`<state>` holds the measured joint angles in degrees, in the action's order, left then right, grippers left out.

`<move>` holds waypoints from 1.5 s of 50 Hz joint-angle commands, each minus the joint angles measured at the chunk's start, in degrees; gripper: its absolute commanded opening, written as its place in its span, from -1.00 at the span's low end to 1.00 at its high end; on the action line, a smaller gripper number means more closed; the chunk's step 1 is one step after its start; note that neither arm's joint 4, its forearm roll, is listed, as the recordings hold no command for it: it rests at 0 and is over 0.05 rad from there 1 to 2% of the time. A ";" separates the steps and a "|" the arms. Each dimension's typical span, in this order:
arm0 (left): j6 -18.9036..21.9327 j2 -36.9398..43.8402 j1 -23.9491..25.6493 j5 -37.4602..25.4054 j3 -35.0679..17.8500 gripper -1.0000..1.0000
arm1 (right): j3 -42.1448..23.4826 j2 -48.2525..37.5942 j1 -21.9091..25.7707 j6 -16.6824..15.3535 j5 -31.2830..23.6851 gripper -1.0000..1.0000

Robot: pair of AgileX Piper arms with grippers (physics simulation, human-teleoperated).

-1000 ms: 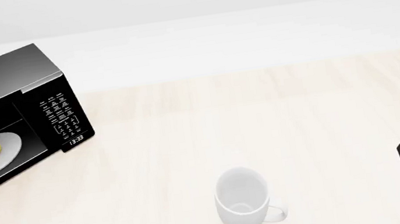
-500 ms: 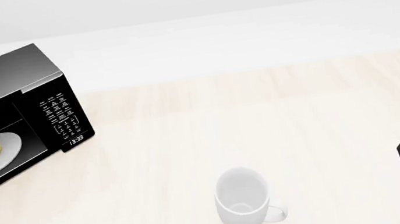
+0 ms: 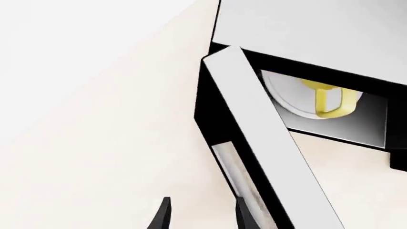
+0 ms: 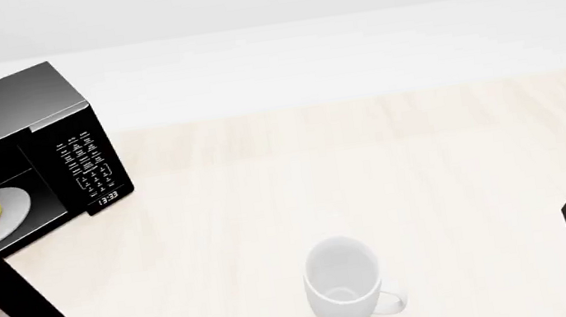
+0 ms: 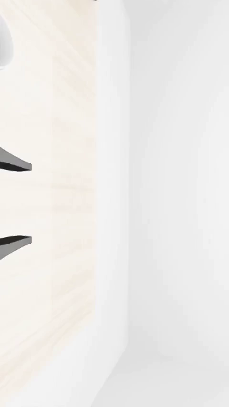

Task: Put the yellow and white mug in the microwave and close it.

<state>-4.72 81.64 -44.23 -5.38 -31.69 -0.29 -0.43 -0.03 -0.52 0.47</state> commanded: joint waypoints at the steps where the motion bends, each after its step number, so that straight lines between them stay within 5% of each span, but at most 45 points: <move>1: -1.22 0.51 3.48 0.44 -0.33 1.00 | 0.00 0.03 0.00 0.01 -0.03 1.00; 75: -5.49 7.32 13.35 3.26 -11.02 1.00 | 0.00 -0.04 -0.01 0.00 0.03 1.00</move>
<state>-9.95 88.15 -31.92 -2.58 -40.42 -0.29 -0.41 -0.03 -0.52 0.46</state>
